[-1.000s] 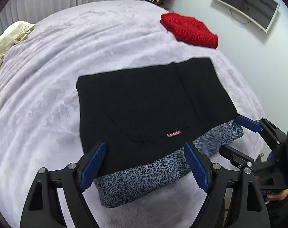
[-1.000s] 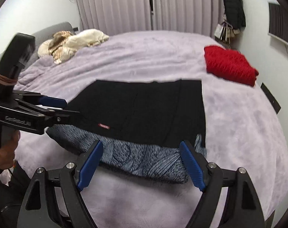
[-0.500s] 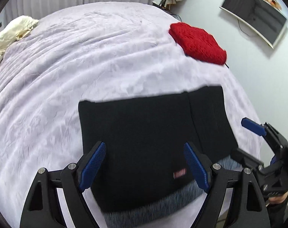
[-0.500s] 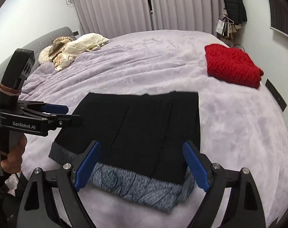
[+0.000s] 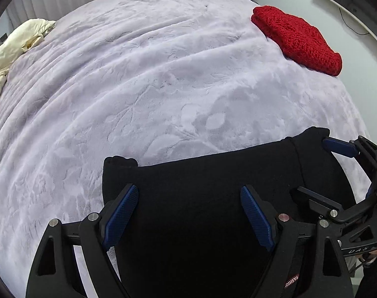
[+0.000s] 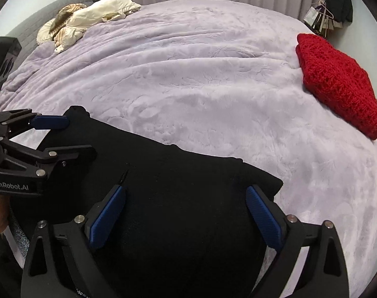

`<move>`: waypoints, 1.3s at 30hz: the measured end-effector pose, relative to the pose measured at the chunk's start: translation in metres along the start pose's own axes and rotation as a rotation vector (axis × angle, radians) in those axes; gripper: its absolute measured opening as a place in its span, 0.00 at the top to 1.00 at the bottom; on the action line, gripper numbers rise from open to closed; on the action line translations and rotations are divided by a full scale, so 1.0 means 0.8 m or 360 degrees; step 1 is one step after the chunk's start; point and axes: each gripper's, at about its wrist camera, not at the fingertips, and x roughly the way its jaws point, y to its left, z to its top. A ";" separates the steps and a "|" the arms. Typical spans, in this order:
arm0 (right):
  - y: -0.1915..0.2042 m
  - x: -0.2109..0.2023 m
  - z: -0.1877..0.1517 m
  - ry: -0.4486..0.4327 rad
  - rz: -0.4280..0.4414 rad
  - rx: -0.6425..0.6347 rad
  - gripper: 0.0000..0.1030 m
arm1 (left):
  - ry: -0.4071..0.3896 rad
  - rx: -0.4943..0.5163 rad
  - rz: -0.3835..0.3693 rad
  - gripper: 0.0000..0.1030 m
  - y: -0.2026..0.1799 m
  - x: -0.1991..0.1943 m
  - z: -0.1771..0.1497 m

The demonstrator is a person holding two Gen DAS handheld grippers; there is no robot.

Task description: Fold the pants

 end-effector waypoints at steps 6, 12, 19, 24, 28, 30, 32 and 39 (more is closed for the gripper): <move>-0.005 0.010 -0.009 0.0006 0.0016 0.0016 0.03 | 0.0020 0.0000 -0.0017 0.18 0.003 0.008 -0.002; -0.001 -0.003 0.007 0.0046 -0.0044 0.0048 0.00 | -0.0035 -0.0058 -0.0041 0.18 0.010 -0.025 0.002; 0.038 -0.027 0.020 -0.0028 -0.0070 -0.0016 0.00 | 0.0080 -0.0292 0.0140 0.18 0.045 -0.006 -0.007; 0.045 -0.010 -0.012 0.0076 -0.0132 0.0005 0.00 | 0.0046 -0.0302 0.0114 0.18 0.041 -0.024 -0.036; 0.054 -0.049 -0.049 0.0027 -0.0049 0.0045 0.00 | 0.0055 -0.0245 0.0113 0.18 0.021 -0.042 -0.067; 0.069 -0.058 -0.075 0.0013 -0.0088 -0.0003 0.00 | 0.0026 -0.0216 0.0119 0.14 0.010 -0.046 -0.086; 0.082 -0.054 -0.094 0.0000 -0.0171 -0.0061 0.00 | 0.0000 -0.0173 0.0199 0.00 0.002 -0.043 -0.096; 0.083 -0.063 -0.098 -0.0001 -0.0228 0.0047 0.00 | -0.0022 -0.0238 0.0158 0.00 0.006 -0.059 -0.107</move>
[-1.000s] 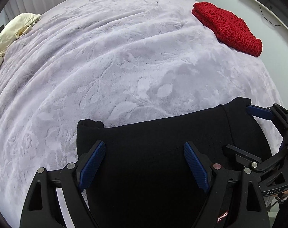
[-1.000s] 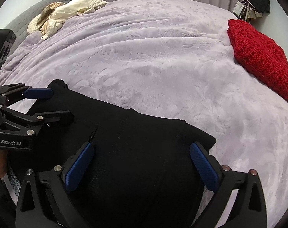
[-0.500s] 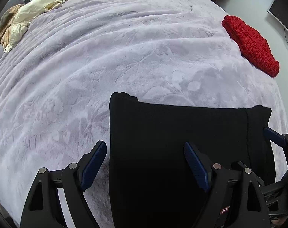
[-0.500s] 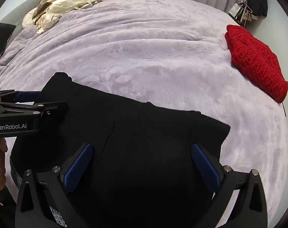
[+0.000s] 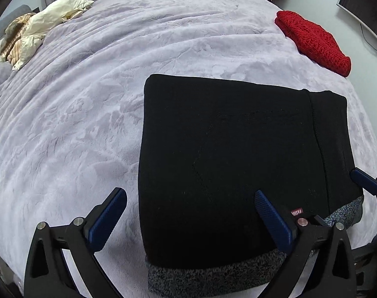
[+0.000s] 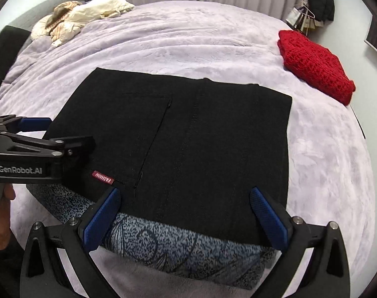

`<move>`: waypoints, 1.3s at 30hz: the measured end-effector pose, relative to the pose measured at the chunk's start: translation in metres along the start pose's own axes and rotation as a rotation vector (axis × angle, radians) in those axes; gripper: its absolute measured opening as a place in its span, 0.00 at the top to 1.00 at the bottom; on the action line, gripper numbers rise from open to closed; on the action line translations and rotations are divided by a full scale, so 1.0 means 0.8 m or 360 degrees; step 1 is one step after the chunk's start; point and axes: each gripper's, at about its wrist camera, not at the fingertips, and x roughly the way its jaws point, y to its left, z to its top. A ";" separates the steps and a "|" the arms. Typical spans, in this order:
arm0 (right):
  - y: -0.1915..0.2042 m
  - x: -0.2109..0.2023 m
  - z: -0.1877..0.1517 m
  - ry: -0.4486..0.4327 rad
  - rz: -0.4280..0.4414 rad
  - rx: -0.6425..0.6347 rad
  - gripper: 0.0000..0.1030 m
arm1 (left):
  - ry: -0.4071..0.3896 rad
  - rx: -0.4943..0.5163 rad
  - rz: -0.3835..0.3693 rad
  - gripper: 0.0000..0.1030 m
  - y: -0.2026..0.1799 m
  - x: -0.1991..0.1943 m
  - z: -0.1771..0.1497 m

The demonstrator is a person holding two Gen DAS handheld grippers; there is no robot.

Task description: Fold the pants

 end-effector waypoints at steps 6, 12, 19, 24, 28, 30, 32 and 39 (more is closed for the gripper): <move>0.010 -0.053 -0.025 -0.0085 -0.0129 0.0064 0.00 | -0.0122 0.0060 0.0028 0.00 -0.021 -0.052 -0.037; -0.007 -0.059 -0.043 -0.0064 -0.0224 0.0200 0.00 | -0.0107 0.0143 -0.0030 0.00 -0.039 -0.059 -0.053; -0.020 -0.044 -0.049 0.0004 -0.0238 0.0259 0.00 | -0.0042 0.0121 -0.0008 0.00 -0.053 -0.044 -0.069; -0.015 -0.041 -0.050 0.0013 -0.0270 0.0226 0.00 | -0.0075 0.0047 0.0059 0.00 -0.053 -0.046 -0.075; -0.014 -0.041 -0.048 0.0010 -0.0278 0.0209 0.00 | -0.0122 0.0078 0.0097 0.00 -0.058 -0.053 -0.075; -0.014 -0.040 -0.048 0.0011 -0.0285 0.0204 0.00 | -0.0132 0.0087 0.0100 0.00 -0.059 -0.054 -0.076; -0.013 -0.040 -0.048 0.0013 -0.0288 0.0202 0.00 | -0.0124 0.0092 0.0097 0.00 -0.060 -0.054 -0.076; -0.011 -0.038 -0.050 0.0016 -0.0279 0.0187 0.00 | -0.0113 0.0073 0.0123 0.00 -0.055 -0.049 -0.073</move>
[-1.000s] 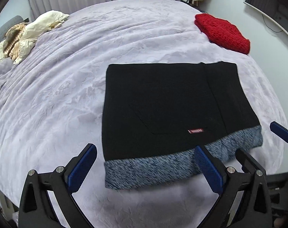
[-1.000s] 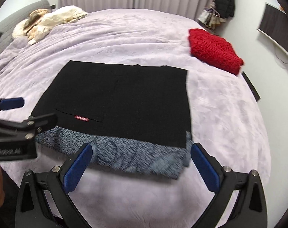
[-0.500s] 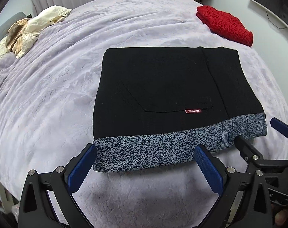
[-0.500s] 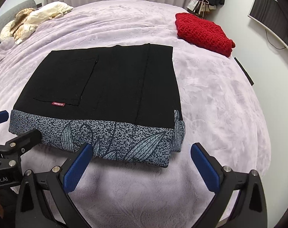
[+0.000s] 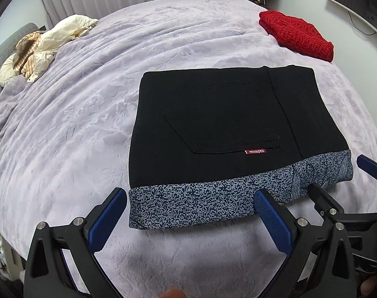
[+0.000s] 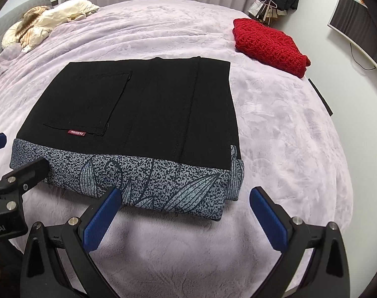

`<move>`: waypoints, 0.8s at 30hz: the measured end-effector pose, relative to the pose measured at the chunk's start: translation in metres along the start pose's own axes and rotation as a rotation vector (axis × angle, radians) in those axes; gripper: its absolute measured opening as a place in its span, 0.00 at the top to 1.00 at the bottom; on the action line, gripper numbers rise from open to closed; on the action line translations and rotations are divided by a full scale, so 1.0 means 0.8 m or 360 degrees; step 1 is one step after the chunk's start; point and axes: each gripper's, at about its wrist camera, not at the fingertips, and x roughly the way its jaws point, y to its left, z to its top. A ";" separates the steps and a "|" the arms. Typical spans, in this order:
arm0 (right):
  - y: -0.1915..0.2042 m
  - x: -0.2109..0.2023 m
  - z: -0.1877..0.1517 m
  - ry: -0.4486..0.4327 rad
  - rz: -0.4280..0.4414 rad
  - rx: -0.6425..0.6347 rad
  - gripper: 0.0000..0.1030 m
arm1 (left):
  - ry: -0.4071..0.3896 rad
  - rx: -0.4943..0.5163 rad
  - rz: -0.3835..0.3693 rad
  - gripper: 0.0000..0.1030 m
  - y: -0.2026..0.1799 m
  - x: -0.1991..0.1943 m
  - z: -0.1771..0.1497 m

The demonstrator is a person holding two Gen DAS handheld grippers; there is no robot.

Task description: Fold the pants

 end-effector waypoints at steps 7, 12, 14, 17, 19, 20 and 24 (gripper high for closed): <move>0.004 0.003 0.001 0.0006 0.0001 -0.0010 0.00 | 0.0006 0.0010 -0.0010 0.00 0.001 0.002 -0.001; 0.003 0.005 0.002 0.0006 0.0005 -0.0010 0.00 | 0.0006 0.0008 -0.0012 0.00 0.001 0.002 -0.001; 0.003 0.005 0.002 0.0007 0.0003 -0.0010 0.00 | 0.0009 0.0007 -0.0016 0.00 0.002 0.002 -0.001; 0.004 0.005 0.001 0.0007 0.0001 -0.0008 0.00 | 0.0008 0.0010 -0.0018 0.00 0.002 0.002 -0.002; 0.004 0.004 0.002 0.0004 0.0001 -0.0011 0.00 | 0.0008 0.0010 -0.0015 0.00 0.002 0.002 -0.002; 0.004 0.004 0.001 0.0005 0.0003 -0.0008 0.00 | 0.0007 0.0009 -0.0016 0.00 0.003 0.002 -0.003; 0.003 0.005 0.002 0.0005 0.0005 -0.0009 0.00 | 0.0012 0.0011 -0.0021 0.00 0.003 0.002 -0.003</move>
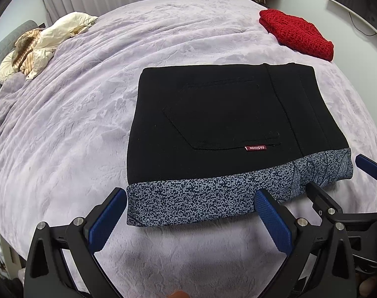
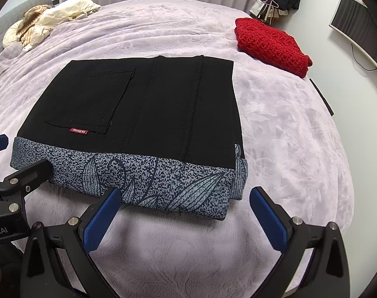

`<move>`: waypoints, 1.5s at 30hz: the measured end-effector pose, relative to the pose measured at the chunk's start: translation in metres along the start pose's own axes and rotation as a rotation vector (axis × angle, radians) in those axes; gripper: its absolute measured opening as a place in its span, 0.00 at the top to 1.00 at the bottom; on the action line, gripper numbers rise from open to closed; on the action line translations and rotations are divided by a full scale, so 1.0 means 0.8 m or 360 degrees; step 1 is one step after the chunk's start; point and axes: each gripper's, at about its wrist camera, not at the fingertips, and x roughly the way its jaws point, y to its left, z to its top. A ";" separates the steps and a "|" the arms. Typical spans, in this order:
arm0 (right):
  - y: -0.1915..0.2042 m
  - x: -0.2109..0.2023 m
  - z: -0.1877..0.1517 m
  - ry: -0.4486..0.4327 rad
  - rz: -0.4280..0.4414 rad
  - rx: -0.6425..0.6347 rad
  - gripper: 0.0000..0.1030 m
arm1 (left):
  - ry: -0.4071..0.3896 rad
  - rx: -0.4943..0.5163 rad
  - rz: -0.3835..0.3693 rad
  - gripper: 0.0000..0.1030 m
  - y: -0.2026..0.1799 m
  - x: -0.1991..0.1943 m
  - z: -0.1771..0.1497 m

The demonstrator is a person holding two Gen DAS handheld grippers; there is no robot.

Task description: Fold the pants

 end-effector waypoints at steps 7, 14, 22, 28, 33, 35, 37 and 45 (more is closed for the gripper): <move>0.000 -0.001 0.000 0.0000 -0.0002 0.0000 0.00 | -0.0001 0.0004 -0.0003 0.00 0.002 0.000 -0.001; 0.001 0.000 0.000 0.0001 -0.0001 -0.0002 0.00 | 0.0000 0.0012 -0.0009 0.00 0.004 0.000 -0.001; 0.001 -0.002 0.000 -0.0001 -0.0004 -0.0008 0.00 | 0.0000 0.0016 -0.0010 0.00 0.004 0.000 -0.001; 0.001 -0.002 0.000 0.0000 -0.0003 -0.0007 0.00 | 0.0001 0.0019 -0.0010 0.00 0.004 0.001 -0.001; 0.003 -0.002 -0.001 -0.0004 0.0004 -0.0015 0.00 | 0.0003 0.0027 -0.0015 0.00 0.003 0.000 -0.001; 0.003 -0.002 -0.001 -0.0004 0.0006 -0.0017 0.00 | 0.0004 0.0027 -0.0014 0.00 0.003 0.001 -0.001; 0.002 -0.001 -0.001 -0.0006 0.0010 -0.0019 0.00 | 0.0006 0.0028 -0.0011 0.00 0.003 0.001 -0.001; -0.003 0.001 -0.002 -0.0011 0.0030 -0.0004 0.00 | -0.0028 0.0042 0.0010 0.00 -0.007 -0.004 -0.002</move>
